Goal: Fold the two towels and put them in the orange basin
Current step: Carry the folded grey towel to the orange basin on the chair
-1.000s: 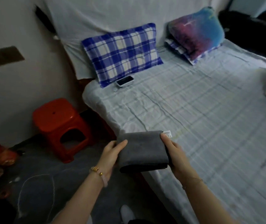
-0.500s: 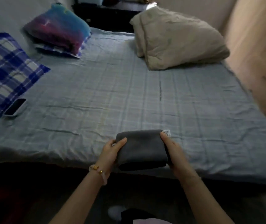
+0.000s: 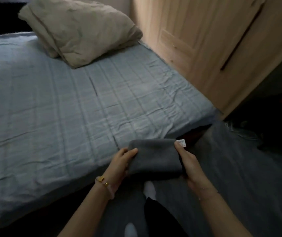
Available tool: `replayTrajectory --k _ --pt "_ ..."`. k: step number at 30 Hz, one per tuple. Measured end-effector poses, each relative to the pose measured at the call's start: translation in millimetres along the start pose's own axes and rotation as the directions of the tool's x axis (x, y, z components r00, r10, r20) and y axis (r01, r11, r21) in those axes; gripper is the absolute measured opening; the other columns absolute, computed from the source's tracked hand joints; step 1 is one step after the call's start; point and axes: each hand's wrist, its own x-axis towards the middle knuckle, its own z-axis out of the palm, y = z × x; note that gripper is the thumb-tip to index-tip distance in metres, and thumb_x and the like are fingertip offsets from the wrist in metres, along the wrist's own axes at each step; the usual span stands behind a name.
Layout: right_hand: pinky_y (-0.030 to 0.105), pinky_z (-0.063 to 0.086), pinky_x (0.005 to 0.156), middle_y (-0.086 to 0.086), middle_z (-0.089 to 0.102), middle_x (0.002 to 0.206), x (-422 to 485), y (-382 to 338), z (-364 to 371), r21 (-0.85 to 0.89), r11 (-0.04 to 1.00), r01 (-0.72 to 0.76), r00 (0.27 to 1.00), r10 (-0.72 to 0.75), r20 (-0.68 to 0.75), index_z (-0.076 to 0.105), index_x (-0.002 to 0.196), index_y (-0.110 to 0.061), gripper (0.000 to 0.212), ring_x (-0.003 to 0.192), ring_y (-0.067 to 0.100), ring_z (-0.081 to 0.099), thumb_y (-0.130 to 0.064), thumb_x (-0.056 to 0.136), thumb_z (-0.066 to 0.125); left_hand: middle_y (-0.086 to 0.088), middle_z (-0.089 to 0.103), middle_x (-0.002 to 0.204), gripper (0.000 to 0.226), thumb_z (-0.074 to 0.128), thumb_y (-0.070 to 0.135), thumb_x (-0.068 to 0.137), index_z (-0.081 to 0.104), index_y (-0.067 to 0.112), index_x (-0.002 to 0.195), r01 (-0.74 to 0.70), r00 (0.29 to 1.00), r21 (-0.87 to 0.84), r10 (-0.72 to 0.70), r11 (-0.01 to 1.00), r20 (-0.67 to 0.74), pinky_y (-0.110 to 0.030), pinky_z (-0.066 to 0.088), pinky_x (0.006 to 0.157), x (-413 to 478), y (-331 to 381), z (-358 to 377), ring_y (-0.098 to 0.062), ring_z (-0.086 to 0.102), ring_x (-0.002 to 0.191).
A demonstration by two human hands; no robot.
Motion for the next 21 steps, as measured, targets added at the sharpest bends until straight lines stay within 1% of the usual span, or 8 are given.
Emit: replayTrajectory --k 2,4,6,9,12,14,18,21 --pt "0.028 0.052 0.080 0.007 0.073 0.102 -5.2 -0.9 -20.5 0.034 0.999 0.012 0.999 -0.010 -0.045 0.069 0.108 -0.008 0.034 0.098 0.018 0.068 -0.035 0.091 0.056 -0.008 0.069 0.078 0.004 0.059 0.015 0.086 0.058 0.011 0.086 0.024 0.997 0.024 -0.025 0.999 0.072 -0.023 0.052 0.052 6.7 -4.7 17.4 -0.015 0.067 0.065" --pt "0.029 0.051 0.084 0.007 0.073 0.104 -8.8 -2.6 -40.7 0.080 0.997 0.017 0.996 -0.010 -0.088 0.068 0.110 -0.008 0.035 0.100 0.019 0.068 -0.036 0.092 0.055 -0.008 0.069 0.079 0.007 0.063 0.017 0.084 0.058 0.012 0.087 0.038 0.991 0.059 -0.046 0.998 0.127 -0.024 0.051 0.053 12.7 -8.2 36.5 -0.016 0.067 0.067" --pt "0.029 0.052 0.083 0.007 0.073 0.102 -10.0 -4.3 -62.4 0.126 0.992 0.020 0.989 -0.001 -0.146 0.068 0.108 -0.009 0.033 0.099 0.020 0.068 -0.035 0.092 0.056 -0.009 0.070 0.087 0.020 0.068 0.022 0.078 0.060 0.012 0.093 0.058 0.981 0.109 -0.076 0.992 0.179 -0.026 0.051 0.057 19.6 -11.4 57.5 -0.018 0.068 0.074" --pt "0.027 0.052 0.075 0.004 0.075 0.097 -9.9 -8.2 -92.4 0.185 0.982 0.040 0.975 0.002 -0.222 0.069 0.101 -0.013 0.027 0.092 0.016 0.070 -0.034 0.092 0.056 -0.011 0.069 0.100 0.047 0.078 0.033 0.066 0.060 0.013 0.105 0.089 0.965 0.186 -0.130 0.979 0.226 -0.030 0.051 0.063 32.4 -17.2 90.7 -0.023 0.068 0.088" --pt "0.031 0.051 0.084 0.005 0.073 0.102 -6.9 -15.3 -129.6 0.227 0.971 0.069 0.954 0.003 -0.300 0.069 0.102 -0.014 0.026 0.097 0.018 0.068 -0.034 0.091 0.056 -0.012 0.068 0.104 0.049 0.079 0.037 0.062 0.061 0.015 0.102 0.109 0.947 0.254 -0.179 0.961 0.268 -0.033 0.051 0.067 49.4 -25.4 131.8 -0.026 0.066 0.093" --pt "0.034 0.050 0.089 0.006 0.073 0.104 -3.1 -19.7 -160.6 0.259 0.962 0.083 0.938 0.012 -0.346 0.069 0.104 -0.013 0.029 0.100 0.020 0.067 -0.036 0.091 0.057 -0.011 0.068 0.107 0.056 0.079 0.038 0.064 0.060 0.014 0.111 0.112 0.932 0.317 -0.211 0.942 0.296 -0.035 0.051 0.070 60.1 -30.0 165.0 -0.026 0.066 0.097" --pt "0.030 0.051 0.080 0.007 0.072 0.106 8.6 -31.0 -217.3 0.324 0.939 0.117 0.906 0.032 -0.421 0.067 0.112 -0.009 0.036 0.101 0.020 0.067 -0.037 0.090 0.057 -0.010 0.068 0.107 0.049 0.074 0.034 0.073 0.058 0.014 0.115 0.082 0.916 0.370 -0.217 0.925 0.338 -0.034 0.051 0.073 81.9 -42.7 235.0 -0.024 0.066 0.097" --pt "0.027 0.051 0.073 0.004 0.074 0.102 24.1 -47.3 -263.8 0.352 0.920 0.173 0.885 0.011 -0.466 0.068 0.108 -0.010 0.032 0.096 0.017 0.069 -0.035 0.091 0.056 -0.008 0.069 0.105 0.055 0.074 0.040 0.067 0.059 0.015 0.113 0.016 0.916 0.410 -0.178 0.912 0.359 -0.031 0.050 0.073 100.3 -53.0 293.7 -0.022 0.066 0.095"
